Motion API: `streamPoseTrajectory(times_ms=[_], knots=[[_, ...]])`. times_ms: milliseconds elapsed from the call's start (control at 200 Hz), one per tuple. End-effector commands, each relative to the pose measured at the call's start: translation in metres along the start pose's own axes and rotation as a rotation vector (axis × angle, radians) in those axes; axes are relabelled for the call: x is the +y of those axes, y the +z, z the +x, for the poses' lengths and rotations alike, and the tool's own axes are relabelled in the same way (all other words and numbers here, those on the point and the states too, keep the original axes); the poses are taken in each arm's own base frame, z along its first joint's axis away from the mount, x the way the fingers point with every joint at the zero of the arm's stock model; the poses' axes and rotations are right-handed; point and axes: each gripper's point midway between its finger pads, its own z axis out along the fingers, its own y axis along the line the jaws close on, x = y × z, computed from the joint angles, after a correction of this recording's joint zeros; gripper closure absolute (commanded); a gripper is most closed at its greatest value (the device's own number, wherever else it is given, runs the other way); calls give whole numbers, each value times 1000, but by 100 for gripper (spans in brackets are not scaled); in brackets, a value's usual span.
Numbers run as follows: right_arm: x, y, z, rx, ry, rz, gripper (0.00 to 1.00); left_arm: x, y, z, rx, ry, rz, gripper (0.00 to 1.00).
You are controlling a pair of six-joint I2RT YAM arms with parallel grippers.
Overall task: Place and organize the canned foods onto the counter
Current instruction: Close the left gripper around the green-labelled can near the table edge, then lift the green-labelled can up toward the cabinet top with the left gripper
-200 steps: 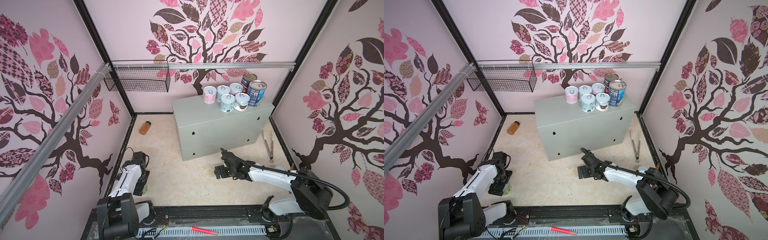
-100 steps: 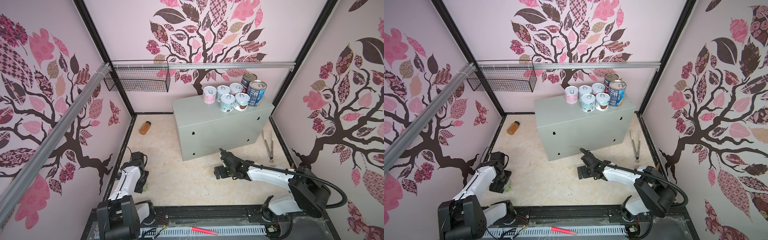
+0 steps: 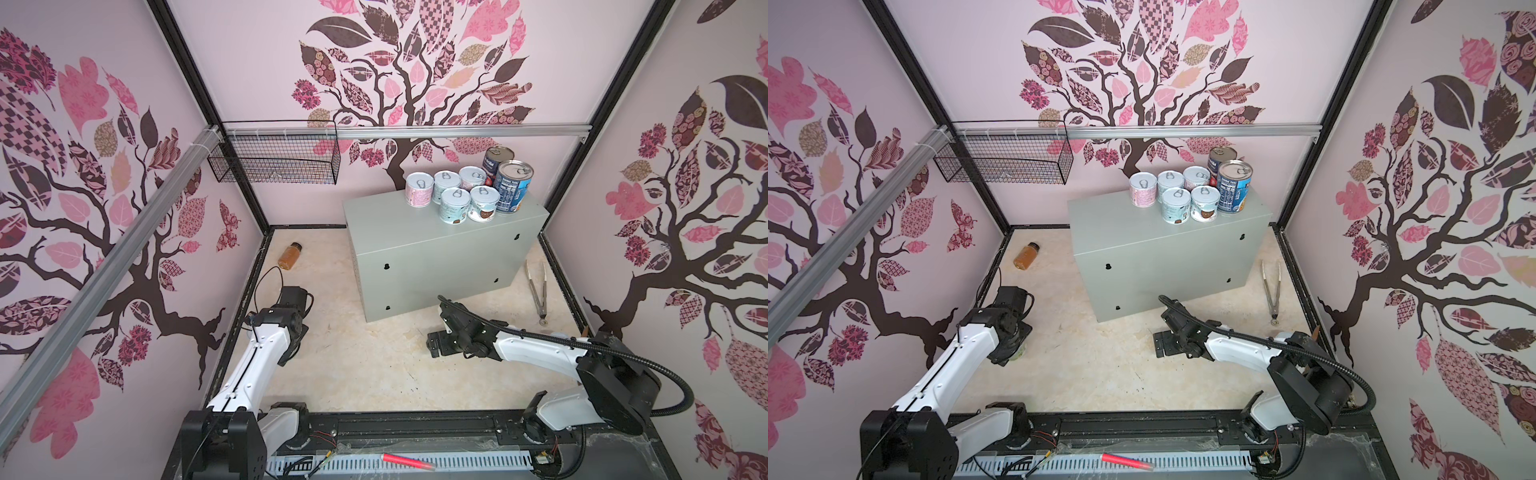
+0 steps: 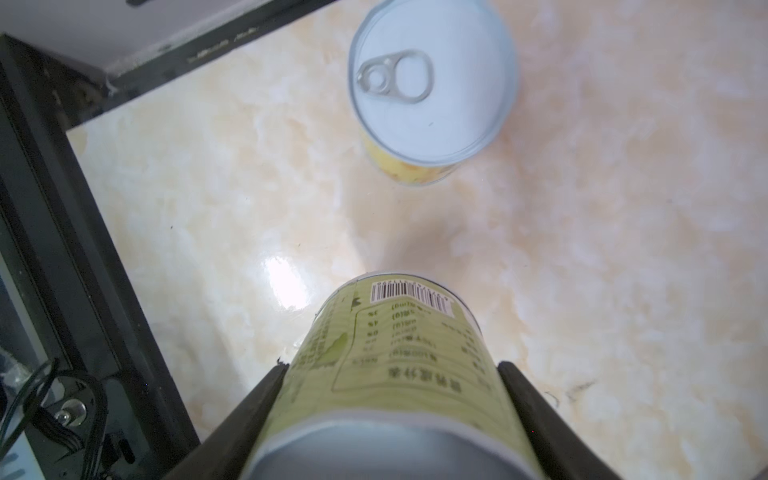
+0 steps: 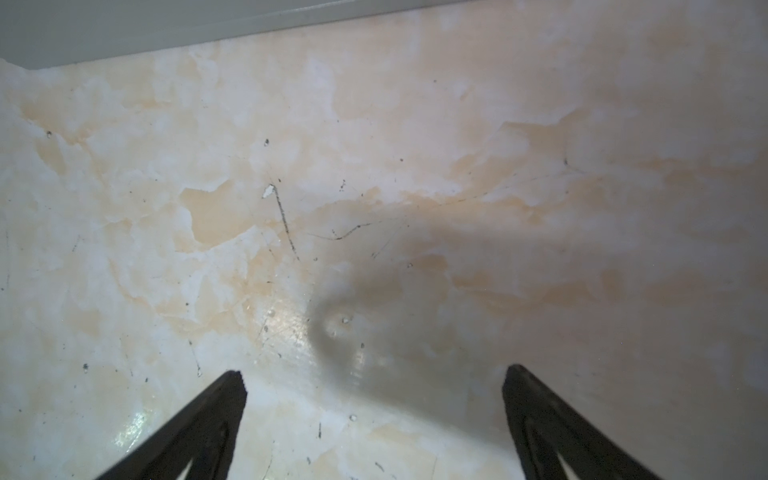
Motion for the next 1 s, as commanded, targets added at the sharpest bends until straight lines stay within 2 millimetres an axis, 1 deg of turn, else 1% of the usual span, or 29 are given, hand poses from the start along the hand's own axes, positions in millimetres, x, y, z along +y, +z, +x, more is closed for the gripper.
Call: streamPoseTrajectory(times_ms=[0,125,215,300,410,490,660,750,840,940,995], knots=[[4,-4,-3,-20,-17,-16,0,-9,-21,-23,-83,63,40,51],[3,-7,-3,-33,-14,-21,0,-23,-36,-35,-110,158,71,51],[2,-9,-2,-40,-14,-23,0,-41,-44,-41,-114,256,127,50],[1,-9,0,-41,-12,-26,0,-52,-51,-45,-113,332,157,49],[0,-10,3,-41,-6,-28,0,-69,-62,-45,-99,388,234,49],[0,-11,4,-41,-6,-32,0,-79,-71,-53,-135,406,278,49],[-3,-13,8,-42,-10,-31,0,-107,-109,-70,-202,437,445,49],[-3,-15,9,-42,-13,-32,0,-123,-131,-74,-212,469,539,49],[-4,-17,10,-47,-16,-34,0,-135,-150,-79,-211,506,597,50],[-4,-19,10,-49,-19,-38,0,-143,-172,-89,-212,539,618,53],[-3,-19,11,-47,-21,-43,0,-150,-190,-96,-217,561,648,54]])
